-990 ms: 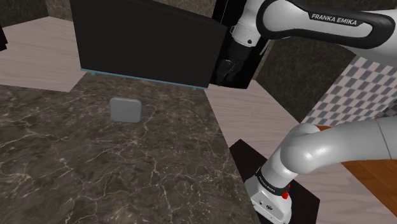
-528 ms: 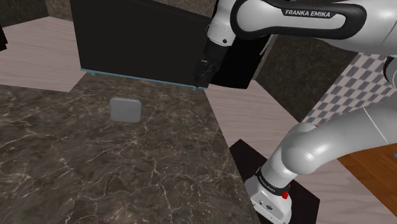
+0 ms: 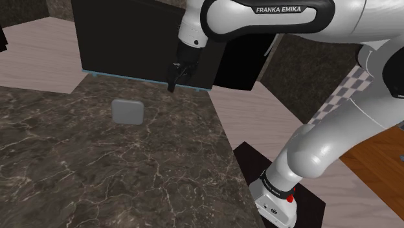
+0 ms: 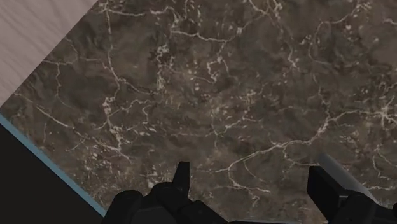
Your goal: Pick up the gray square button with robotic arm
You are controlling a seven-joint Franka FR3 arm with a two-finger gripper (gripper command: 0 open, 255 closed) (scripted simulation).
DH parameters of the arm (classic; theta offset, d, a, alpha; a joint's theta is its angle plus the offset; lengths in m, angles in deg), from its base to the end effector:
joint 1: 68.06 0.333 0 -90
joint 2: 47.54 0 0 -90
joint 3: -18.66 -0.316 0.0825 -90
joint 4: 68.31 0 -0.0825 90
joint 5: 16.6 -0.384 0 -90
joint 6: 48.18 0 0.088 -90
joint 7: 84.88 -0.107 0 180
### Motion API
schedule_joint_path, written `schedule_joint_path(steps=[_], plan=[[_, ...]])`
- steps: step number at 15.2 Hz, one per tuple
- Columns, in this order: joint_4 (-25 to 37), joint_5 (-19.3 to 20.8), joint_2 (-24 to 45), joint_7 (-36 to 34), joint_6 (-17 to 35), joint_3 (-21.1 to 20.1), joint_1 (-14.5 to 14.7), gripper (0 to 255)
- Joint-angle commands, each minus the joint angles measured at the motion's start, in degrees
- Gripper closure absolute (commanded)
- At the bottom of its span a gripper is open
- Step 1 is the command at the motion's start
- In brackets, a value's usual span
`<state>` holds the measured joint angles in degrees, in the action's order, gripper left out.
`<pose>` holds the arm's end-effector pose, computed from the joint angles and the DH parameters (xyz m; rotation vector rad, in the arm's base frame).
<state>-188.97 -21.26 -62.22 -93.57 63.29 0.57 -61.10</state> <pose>0.4390 0.2230 0.5283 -3.0918 -0.3926 -0.1272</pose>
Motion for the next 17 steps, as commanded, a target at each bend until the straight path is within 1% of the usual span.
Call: schedule_joint_path(steps=[1, 8, 12, 16, 17], plan=[[3.07, 0.80, 4.02, -1.01, 0.93, -1.40, 0.51, 0], [15.47, 5.47, 17.90, -5.45, 1.77, -5.66, 3.56, 0], [24.07, 9.09, 26.34, -7.91, 0.89, -7.24, 6.41, 0], [33.97, 12.76, 34.98, -9.80, -1.09, -8.00, 10.26, 0], [33.29, 12.78, 35.05, -9.82, -0.35, -7.90, 10.28, 0]])
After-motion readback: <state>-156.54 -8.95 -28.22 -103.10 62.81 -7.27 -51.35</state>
